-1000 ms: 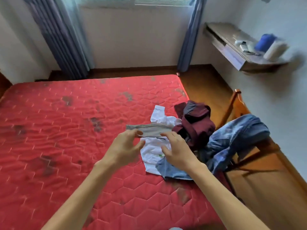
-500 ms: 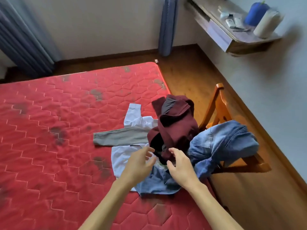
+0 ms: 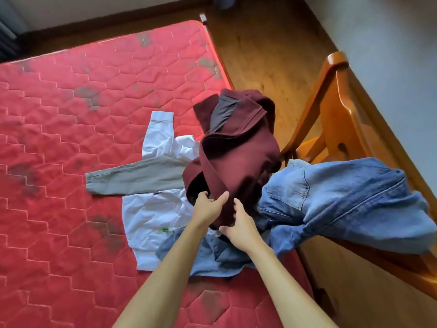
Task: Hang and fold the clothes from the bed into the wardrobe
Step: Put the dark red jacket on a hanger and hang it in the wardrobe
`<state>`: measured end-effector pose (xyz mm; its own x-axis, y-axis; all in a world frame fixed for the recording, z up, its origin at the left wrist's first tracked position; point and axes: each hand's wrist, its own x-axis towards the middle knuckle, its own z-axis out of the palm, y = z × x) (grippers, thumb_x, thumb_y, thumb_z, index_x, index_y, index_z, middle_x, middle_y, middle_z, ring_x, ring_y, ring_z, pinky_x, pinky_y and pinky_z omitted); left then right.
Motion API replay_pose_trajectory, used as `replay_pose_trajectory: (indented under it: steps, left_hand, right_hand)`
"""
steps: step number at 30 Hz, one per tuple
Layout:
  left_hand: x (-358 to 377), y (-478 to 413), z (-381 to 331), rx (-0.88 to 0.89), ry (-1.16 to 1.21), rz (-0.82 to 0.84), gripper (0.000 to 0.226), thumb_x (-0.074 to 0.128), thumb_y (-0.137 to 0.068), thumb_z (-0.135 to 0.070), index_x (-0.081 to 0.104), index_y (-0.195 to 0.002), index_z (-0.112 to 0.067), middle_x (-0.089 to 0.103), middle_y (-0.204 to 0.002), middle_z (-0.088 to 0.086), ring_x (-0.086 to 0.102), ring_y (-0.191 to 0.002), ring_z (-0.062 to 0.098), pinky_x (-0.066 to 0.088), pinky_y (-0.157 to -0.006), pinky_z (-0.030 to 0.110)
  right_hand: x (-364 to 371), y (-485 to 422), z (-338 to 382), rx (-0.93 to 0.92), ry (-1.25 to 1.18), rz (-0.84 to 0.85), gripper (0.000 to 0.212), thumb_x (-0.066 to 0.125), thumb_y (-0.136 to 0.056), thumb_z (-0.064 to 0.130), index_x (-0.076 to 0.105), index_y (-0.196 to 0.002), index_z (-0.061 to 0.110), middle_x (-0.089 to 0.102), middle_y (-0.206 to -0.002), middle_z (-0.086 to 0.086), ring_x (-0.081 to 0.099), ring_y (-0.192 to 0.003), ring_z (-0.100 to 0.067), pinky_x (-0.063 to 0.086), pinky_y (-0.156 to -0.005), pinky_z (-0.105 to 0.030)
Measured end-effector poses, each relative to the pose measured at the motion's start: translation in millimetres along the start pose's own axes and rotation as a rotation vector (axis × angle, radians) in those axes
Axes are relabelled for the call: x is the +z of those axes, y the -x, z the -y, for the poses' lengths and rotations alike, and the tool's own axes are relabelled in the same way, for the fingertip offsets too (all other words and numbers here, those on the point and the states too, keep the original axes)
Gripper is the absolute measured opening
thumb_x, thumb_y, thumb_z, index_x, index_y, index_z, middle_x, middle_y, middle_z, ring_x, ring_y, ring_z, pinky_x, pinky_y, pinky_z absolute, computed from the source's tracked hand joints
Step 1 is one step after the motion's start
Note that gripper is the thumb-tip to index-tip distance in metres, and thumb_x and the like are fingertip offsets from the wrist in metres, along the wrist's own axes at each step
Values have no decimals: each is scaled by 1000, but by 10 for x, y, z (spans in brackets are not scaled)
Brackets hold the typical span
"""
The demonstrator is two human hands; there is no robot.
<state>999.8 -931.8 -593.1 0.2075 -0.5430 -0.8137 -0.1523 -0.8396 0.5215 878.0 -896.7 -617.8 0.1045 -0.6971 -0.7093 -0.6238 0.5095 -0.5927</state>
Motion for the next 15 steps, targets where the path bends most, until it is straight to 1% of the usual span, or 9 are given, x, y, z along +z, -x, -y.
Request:
replay_pose_trajectory:
  steps: [1, 2, 3, 4, 6, 8, 11, 13, 15]
  left_hand:
    - [30, -52, 30, 12, -24, -14, 59, 71, -80, -49, 62, -119, -6, 70, -102, 1, 66, -99, 19, 55, -87, 33]
    - [33, -27, 34, 29, -40, -19, 35, 69, -84, -40, 68, -98, -8, 69, -85, 0, 67, -84, 17, 54, -73, 27]
    - [34, 21, 22, 46, -12, -7, 21, 65, -90, -29, 66, -82, -10, 66, -74, -1, 64, -73, 14, 50, -63, 21]
    - [30, 93, -3, 44, 18, 10, 21, 61, -94, -21, 62, -75, -11, 63, -71, -1, 62, -66, 12, 49, -58, 19]
    - [16, 243, -70, 63, 97, 51, 15, 56, -94, -19, 59, -83, -9, 62, -78, 2, 61, -71, 13, 52, -65, 23]
    - [-24, 439, -197, 99, 136, 51, 11, 54, -91, -21, 57, -89, -11, 56, -82, 3, 56, -77, 17, 51, -73, 33]
    - [-145, 730, -453, 150, 237, 64, 8, 52, -90, -17, 55, -83, -13, 53, -77, 3, 54, -78, 21, 54, -76, 40]
    - [-291, 984, -643, 201, 302, 88, 15, 49, -92, -12, 55, -78, -11, 54, -66, 0, 57, -73, 21, 55, -64, 32]
    - [-493, 1255, -811, 246, 372, 96, 21, 48, -93, -9, 53, -73, -11, 53, -61, 0, 56, -65, 19, 52, -53, 26]
  right_hand:
    - [21, -32, -47, -5, -7, -10, 99, 76, -81, 22, 11, -156, 23, 37, -155, -4, 38, -141, -23, 39, -112, -40]
    - [35, -35, -76, -5, -13, -24, 103, 79, -76, 27, 13, -155, 21, 39, -152, -5, 41, -139, -24, 41, -110, -41]
    - [52, -20, -95, -9, -14, -34, 107, 83, -73, 32, 15, -154, 18, 38, -151, -7, 42, -137, -25, 41, -110, -40]
    - [64, 20, -96, -8, -13, -43, 113, 85, -70, 36, 14, -154, 13, 33, -152, -8, 41, -137, -25, 39, -110, -38]
    - [58, 141, -58, -12, -21, -102, 123, 89, -64, 42, 13, -154, 7, 26, -151, -9, 37, -138, -24, 36, -109, -32]
    - [37, 261, 7, -51, -90, -237, 123, 91, -57, 42, 21, -152, 9, 32, -147, -10, 39, -136, -25, 38, -106, -32]
    - [-51, 421, 174, -133, -255, -376, 91, 85, -66, 37, 40, -144, 23, 60, -131, -3, 59, -118, -18, 50, -93, -34]
    - [-140, 556, 372, -218, -303, -410, 61, 74, -77, 25, 54, -134, 27, 73, -107, 3, 68, -96, -11, 54, -82, -34]
    - [-226, 729, 651, -337, -334, -451, 39, 64, -83, 11, 66, -121, 21, 74, -90, 10, 65, -78, 1, 52, -73, -28]
